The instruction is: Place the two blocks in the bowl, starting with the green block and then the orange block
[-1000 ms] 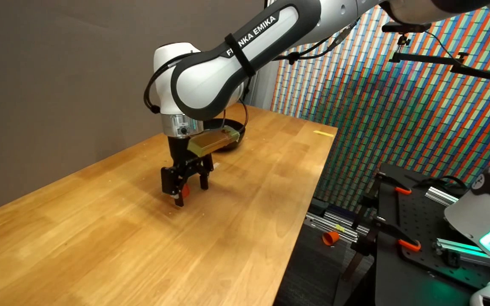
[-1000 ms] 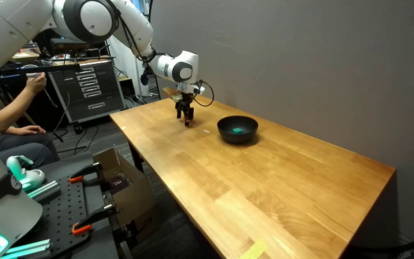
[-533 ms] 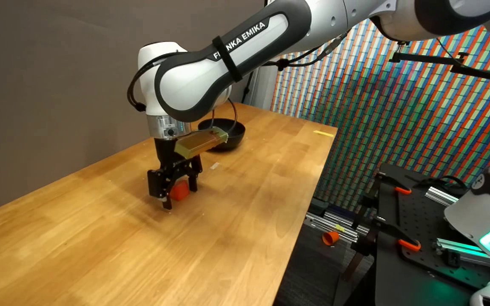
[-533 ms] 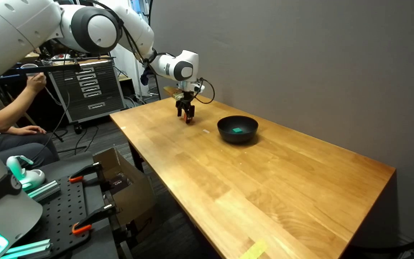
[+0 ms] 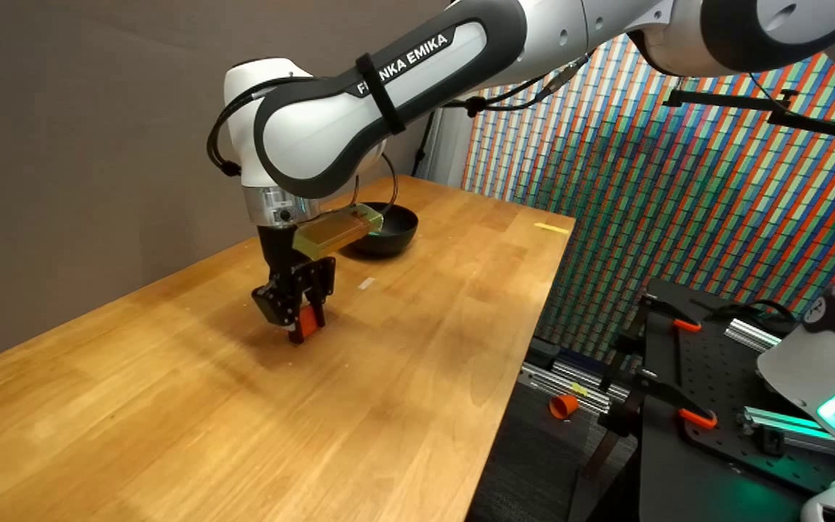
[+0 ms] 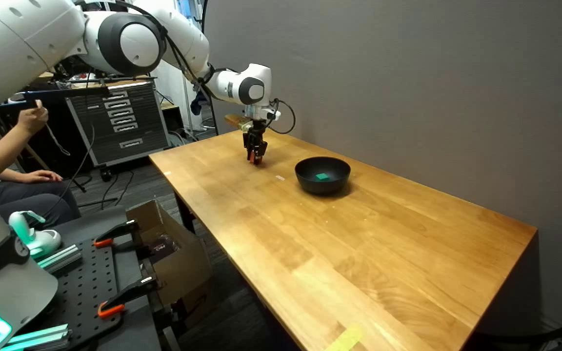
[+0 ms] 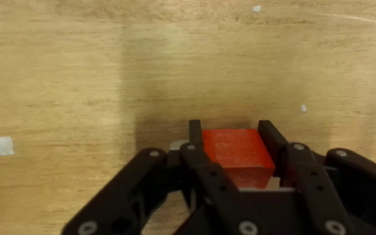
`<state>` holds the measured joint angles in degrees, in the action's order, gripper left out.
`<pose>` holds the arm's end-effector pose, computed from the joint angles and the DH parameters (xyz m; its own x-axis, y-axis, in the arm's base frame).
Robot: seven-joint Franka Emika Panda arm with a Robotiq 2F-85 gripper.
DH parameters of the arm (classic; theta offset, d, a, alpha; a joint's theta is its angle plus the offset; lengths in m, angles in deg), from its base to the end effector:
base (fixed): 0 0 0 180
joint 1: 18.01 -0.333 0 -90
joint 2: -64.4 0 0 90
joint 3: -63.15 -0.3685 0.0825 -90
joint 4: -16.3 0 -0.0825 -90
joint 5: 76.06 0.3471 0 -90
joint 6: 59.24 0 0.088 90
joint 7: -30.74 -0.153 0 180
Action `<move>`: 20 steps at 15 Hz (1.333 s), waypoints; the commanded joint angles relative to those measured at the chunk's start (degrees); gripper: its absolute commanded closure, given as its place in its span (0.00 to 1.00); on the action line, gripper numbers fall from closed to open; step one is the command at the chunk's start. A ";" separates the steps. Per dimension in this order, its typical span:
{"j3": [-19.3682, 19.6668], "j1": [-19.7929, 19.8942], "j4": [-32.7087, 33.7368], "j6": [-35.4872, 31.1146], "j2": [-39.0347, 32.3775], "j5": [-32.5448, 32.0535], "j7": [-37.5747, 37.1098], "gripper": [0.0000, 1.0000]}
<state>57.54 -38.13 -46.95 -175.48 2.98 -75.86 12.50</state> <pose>0.6946 0.3100 0.1453 0.9826 0.0862 -0.1647 0.0809 -0.9960 -0.0391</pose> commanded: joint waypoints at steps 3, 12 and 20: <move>5.44 -0.30 -3.05 0.02 3.82 -4.45 -2.50 0.79; 13.46 -0.16 -10.95 -1.62 11.78 -11.63 -11.85 0.79; 18.26 0.65 -10.49 -4.80 10.36 -18.17 -20.35 0.79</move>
<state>74.35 -37.70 -56.77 -178.42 12.91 -91.19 -4.49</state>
